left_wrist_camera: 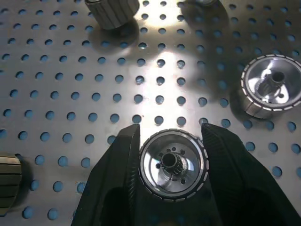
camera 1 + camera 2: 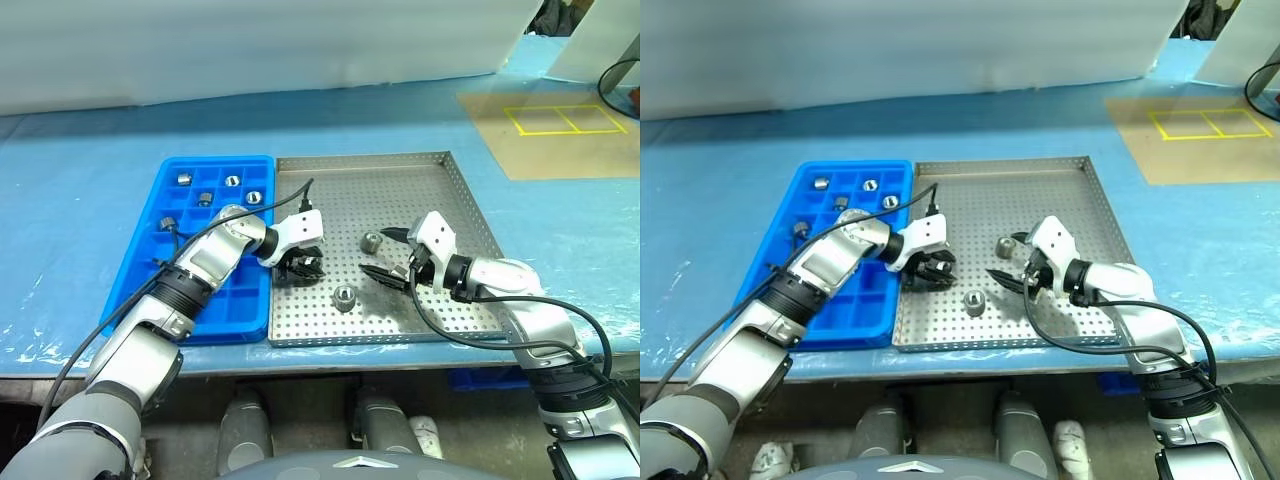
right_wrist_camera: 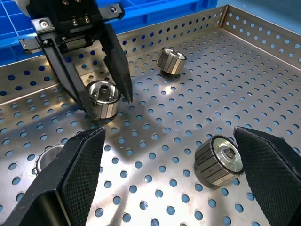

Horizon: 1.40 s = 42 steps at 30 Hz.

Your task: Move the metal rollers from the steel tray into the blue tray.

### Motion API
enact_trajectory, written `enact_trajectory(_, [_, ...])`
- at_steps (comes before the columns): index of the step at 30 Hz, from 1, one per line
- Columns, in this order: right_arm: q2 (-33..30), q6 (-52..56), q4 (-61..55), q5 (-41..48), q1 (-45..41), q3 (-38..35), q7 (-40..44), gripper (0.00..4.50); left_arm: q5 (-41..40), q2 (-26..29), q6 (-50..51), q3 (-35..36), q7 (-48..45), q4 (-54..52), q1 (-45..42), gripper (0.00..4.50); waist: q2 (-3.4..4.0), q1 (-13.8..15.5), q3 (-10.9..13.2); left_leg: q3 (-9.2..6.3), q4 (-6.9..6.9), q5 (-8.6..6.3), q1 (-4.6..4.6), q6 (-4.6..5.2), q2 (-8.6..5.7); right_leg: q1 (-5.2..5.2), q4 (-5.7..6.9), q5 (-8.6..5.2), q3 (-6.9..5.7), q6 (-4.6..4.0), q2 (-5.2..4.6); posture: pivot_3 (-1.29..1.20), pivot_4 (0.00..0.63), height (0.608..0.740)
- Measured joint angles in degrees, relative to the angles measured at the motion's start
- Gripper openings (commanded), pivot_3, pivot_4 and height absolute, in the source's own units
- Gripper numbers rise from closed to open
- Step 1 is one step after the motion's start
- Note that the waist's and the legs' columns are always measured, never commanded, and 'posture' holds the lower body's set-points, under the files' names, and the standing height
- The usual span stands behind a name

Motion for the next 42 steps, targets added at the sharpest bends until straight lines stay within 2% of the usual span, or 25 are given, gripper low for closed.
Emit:
enact_trajectory(4, [0.3, -0.5, 0.8, 0.0, -1.2, 0.4, 0.6, 4.5, -2.3, -1.7, 6.1, 8.3, 9.1, -3.1, 1.3, 1.69, 0.0, 0.1, 0.0, -0.01, -0.01, 0.02, -0.38, 0.02, 0.01, -0.33, -0.01, 0.01, -0.05, -0.01, 0.01, -0.13, 0.15, 0.74])
enact_trajectory(10, [1.9, -1.9, 4.9, -0.3, -4.7, 2.5, 2.9, 4.5, -6.1, -5.2, 14.3, 22.1, 25.0, -17.0, 7.5, 1.69, 0.0, 0.6, 0.0, -0.03, 0.01, 0.01, -0.52, 0.27, 0.04, -0.36, -0.12, 0.0, -0.16, -0.02, -0.01, -0.04, 0.15, 0.74])
enact_trajectory(19, [4.4, -5.9, 13.6, -1.5, -10.9, 5.8, 8.0, 4.5, -4.9, -15.8, 14.4, 37.3, 52.6, -37.7, 21.2, 1.69, -0.09, 1.9, 0.1, -0.13, 0.04, -0.05, -0.63, 0.16, 0.16, -0.36, -0.13, -0.01, -0.38, -0.03, -0.01, 0.11, 0.15, 0.74])
enact_trajectory(26, [6.3, -8.6, 19.2, -2.7, -13.9, 7.4, 11.2, 4.5, -1.8, -20.1, 13.7, 41.9, 65.0, -46.3, 30.8, 1.69, -0.23, 3.9, 0.2, -0.23, 0.07, -0.05, -0.77, 0.14, 0.22, -0.37, -0.19, -0.02, -0.56, -0.04, -0.04, 0.16, 0.15, 0.74])
enact_trajectory(30, [6.9, -9.6, 20.4, -3.3, -14.6, 7.5, 12.0, 4.5, -2.6, -22.4, 14.6, 42.2, 66.6, -49.0, 36.2, 1.69, -0.28, 5.3, 0.2, -0.24, 0.07, -0.05, -0.82, 0.14, 0.23, -0.38, -0.21, -0.02, -0.61, -0.04, -0.06, 0.15, 0.15, 0.74])
enact_trajectory(36, [6.7, -9.6, 20.4, -3.4, -14.4, 7.5, 12.6, 4.5, -4.7, -23.4, 15.1, 42.7, 67.4, -51.5, 40.5, 1.69, -0.36, 5.3, 0.2, -0.25, 0.07, -0.05, -0.81, 0.12, 0.23, -0.38, -0.21, -0.02, -0.61, -0.03, -0.05, 0.14, 0.15, 0.74])
enact_trajectory(42, [6.3, -9.5, 20.3, -3.4, -13.9, 7.4, 12.4, 4.5, -5.6, -23.1, 15.1, 42.5, 68.2, -50.3, 40.7, 3.73, -0.36, 5.2, 0.2, -0.25, 0.07, -0.05, -0.8, 0.1, 0.25, -0.39, -0.19, -0.02, -0.61, -0.02, -0.02, 0.12, 0.15, 0.74])
